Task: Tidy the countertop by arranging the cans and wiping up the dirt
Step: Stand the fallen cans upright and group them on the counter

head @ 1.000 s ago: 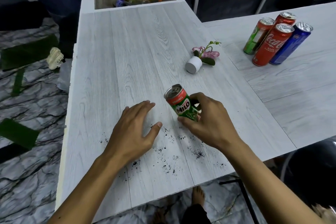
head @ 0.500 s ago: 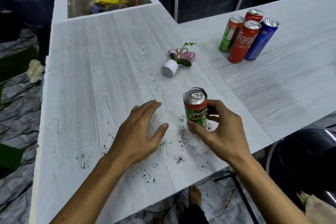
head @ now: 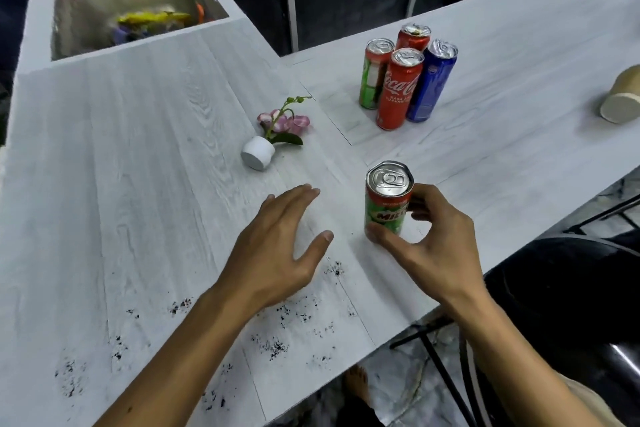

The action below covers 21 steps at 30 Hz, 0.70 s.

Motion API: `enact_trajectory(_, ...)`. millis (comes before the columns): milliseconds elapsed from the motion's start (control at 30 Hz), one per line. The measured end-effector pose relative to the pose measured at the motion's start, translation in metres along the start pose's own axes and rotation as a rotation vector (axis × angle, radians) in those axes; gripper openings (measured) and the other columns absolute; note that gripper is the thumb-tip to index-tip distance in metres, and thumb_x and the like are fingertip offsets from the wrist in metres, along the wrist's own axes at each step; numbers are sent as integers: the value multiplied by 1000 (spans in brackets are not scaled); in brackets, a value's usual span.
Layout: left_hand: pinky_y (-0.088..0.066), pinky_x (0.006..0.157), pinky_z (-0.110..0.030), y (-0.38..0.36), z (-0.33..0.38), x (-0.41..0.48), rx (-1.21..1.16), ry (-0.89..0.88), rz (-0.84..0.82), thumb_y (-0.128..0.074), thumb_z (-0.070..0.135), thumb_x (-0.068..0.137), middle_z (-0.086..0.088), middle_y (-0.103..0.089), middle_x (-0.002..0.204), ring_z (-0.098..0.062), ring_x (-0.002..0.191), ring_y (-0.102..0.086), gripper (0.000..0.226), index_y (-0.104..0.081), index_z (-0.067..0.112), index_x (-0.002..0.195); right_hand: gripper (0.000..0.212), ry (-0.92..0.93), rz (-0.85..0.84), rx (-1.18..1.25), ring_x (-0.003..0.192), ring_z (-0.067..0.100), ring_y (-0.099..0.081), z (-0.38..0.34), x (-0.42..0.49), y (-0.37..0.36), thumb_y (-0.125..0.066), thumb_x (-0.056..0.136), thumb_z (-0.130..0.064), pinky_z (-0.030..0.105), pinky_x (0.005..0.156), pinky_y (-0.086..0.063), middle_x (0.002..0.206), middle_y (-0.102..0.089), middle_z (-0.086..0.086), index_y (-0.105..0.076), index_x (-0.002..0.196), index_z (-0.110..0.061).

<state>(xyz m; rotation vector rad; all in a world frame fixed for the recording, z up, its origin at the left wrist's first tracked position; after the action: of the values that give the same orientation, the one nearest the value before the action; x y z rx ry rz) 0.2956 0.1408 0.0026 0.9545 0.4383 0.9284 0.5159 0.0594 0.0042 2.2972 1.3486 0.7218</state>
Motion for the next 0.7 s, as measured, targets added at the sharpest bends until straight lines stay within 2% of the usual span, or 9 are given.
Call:
enact_trajectory(167,-1,119,-9,-16,20,34,-8,-58,8,-53,56,100,22,-29,163,30,135,1,63,-33,37,156,55,-15,38,2,101,-5,-62,23,24,18,-90,71,-44,9,84,-47,104,-67,-27,-61,117,-34)
enact_trajectory(233,3,113,-3,-23,26,46,-9,-66,12,-53,56,100,22,-30,162,38,126,12,63,-33,37,156,56,-19,51,17,101,-5,-63,33,36,24,-90,71,-42,11,86,-50,105,-68,-24,-62,118,-32)
enact_trajectory(300,6,108,1,-29,31,58,-3,-76,12,-53,56,100,23,-29,160,40,123,15,63,-33,37,157,57,-20,62,29,101,-3,-65,41,47,29,-91,71,-40,14,88,-52,106,-69,-21,-63,120,-29)
enact_trajectory(467,3,109,-9,-42,45,87,6,-98,26,-53,58,99,16,-30,164,40,121,21,66,-32,36,157,57,-15,85,54,102,-4,-66,62,77,41,-91,72,-37,13,88,-52,108,-70,-19,-63,120,-27)
enact_trajectory(567,7,111,-9,-49,51,106,38,-98,19,-49,61,98,16,-26,166,38,124,21,68,-30,36,158,58,-14,93,58,101,-2,-66,73,96,48,-91,72,-36,14,88,-54,108,-70,-15,-64,121,-24)
enact_trajectory(633,9,114,-8,-51,56,116,45,-102,5,-49,60,99,15,-26,167,31,135,9,67,-31,34,158,59,-15,103,69,101,0,-67,79,109,51,-92,71,-35,17,89,-55,108,-72,-12,-64,121,-21)
enact_trajectory(700,4,119,-13,-53,60,125,44,-101,3,-50,59,99,14,-27,167,15,148,-7,67,-32,32,158,60,-9,114,70,101,-1,-68,83,122,54,-92,71,-35,16,88,-55,108,-72,-11,-64,122,-20)
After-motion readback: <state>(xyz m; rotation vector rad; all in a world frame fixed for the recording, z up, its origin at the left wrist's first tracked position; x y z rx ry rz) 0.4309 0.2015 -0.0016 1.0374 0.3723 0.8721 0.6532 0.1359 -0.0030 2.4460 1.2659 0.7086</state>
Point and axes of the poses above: each hand's wrist, its own x-axis towards the middle knuckle, its own y-axis out of the back of the hand, z = x × y, the point moved 4 cm from there along x, towards the middle knuckle
